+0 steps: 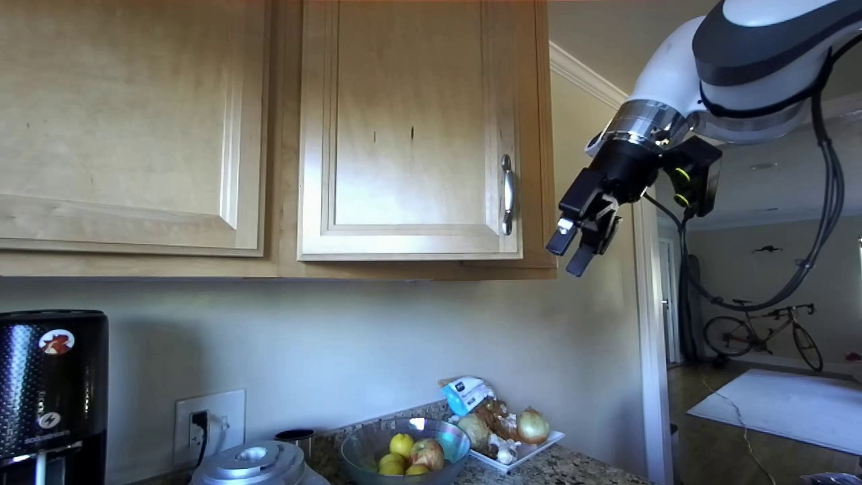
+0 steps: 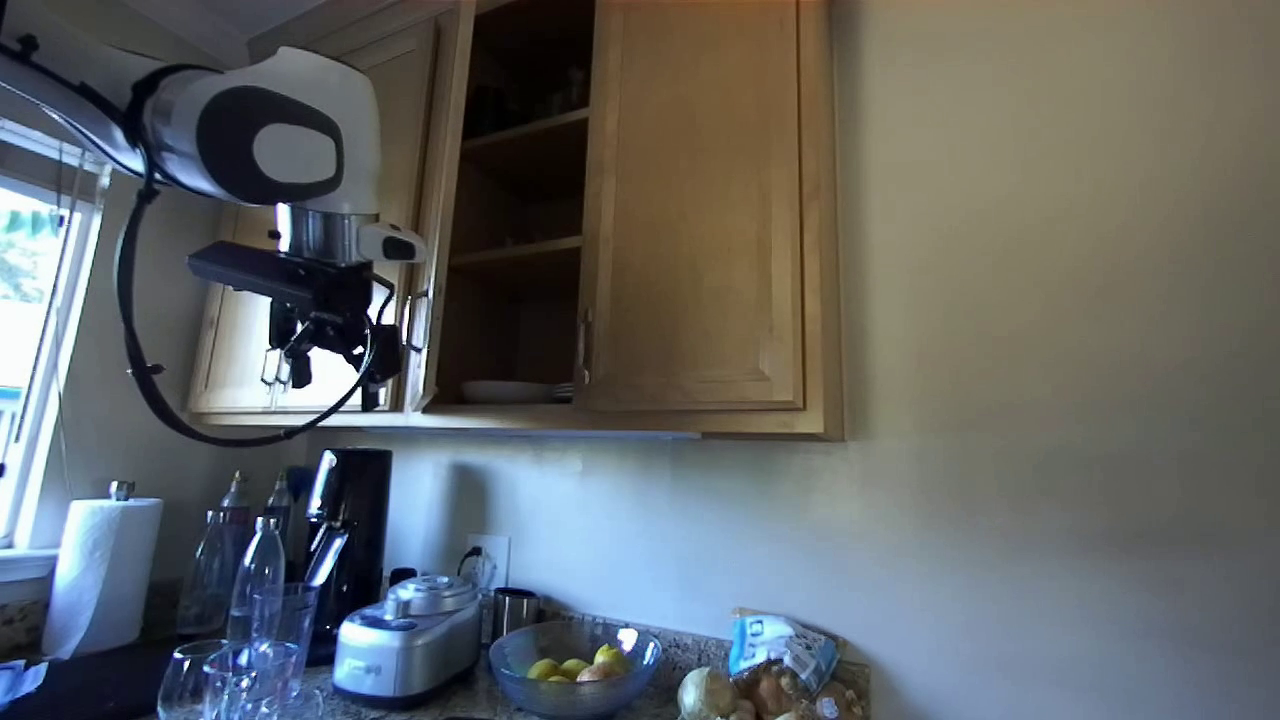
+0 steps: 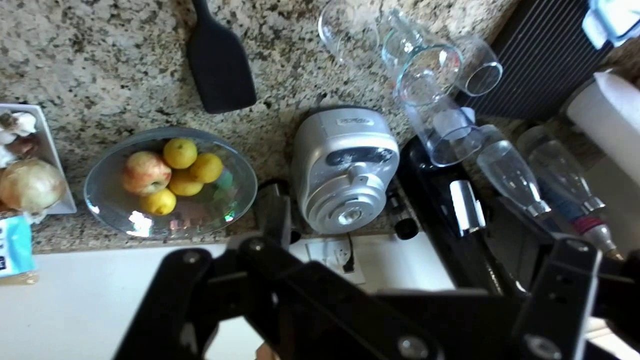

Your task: Close the doors of the top kitchen cabinet to the right

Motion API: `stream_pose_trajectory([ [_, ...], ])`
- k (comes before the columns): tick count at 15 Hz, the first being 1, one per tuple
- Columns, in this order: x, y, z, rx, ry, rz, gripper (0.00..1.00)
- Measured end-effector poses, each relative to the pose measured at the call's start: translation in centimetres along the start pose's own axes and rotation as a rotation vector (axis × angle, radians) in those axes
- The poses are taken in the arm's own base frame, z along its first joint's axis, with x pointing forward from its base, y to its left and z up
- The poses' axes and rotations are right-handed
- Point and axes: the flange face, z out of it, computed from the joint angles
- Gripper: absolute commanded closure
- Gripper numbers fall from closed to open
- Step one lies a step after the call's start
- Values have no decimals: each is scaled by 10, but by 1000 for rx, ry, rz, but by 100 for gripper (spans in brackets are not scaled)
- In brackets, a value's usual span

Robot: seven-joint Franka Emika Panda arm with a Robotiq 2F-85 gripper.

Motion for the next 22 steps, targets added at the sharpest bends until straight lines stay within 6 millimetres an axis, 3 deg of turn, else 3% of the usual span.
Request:
stream_pose_trajectory([
  [4,5,-20,0,20,37,-94,54],
  [10,52,-63,-6,-11,253,-230,93],
  [13,83,-71,-6,-25,320,-286,99],
  [16,114,-70,-13,-55,361,-332,98],
  [22,162,-38,-51,-131,438,-378,98],
])
